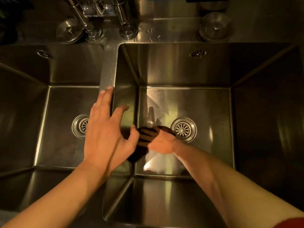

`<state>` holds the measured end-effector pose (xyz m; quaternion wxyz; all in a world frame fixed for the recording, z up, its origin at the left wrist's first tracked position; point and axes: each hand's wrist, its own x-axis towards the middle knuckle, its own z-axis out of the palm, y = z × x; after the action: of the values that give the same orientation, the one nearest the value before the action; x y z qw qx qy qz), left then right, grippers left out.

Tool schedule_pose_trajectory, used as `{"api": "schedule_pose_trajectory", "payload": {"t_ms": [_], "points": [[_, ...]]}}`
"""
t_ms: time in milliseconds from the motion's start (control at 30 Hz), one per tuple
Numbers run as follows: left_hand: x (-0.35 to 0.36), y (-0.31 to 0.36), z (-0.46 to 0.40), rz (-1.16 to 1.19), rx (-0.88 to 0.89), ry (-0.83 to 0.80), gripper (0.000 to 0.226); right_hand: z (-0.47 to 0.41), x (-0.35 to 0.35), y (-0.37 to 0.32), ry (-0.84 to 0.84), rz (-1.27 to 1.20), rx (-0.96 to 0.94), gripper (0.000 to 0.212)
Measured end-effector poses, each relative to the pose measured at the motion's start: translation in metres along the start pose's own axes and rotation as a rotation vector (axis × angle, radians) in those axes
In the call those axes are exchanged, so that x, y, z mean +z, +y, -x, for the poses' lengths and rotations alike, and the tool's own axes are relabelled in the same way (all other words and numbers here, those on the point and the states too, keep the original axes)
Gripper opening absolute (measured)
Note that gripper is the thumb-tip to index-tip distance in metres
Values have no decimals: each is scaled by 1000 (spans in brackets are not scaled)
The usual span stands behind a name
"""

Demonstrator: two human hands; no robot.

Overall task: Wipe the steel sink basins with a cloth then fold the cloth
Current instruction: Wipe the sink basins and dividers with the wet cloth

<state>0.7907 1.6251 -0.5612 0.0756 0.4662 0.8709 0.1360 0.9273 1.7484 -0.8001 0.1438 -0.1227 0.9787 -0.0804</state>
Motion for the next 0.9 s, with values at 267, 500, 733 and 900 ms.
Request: {"api": "schedule_pose_trajectory", "payload": {"t_ms": [267, 500, 733, 900], "points": [[0, -2, 1, 14, 1, -2, 50, -5, -42, 111, 115, -258, 730, 58], [2, -5, 1, 15, 17, 12, 47, 99, -9, 131, 244, -323, 1155, 58], [-1, -4, 1, 25, 17, -1, 51, 188, 23, 63, 191, -300, 1148, 61], [-1, -2, 0, 23, 16, -4, 53, 210, 46, -1, -34, -142, 690, 77]]}}
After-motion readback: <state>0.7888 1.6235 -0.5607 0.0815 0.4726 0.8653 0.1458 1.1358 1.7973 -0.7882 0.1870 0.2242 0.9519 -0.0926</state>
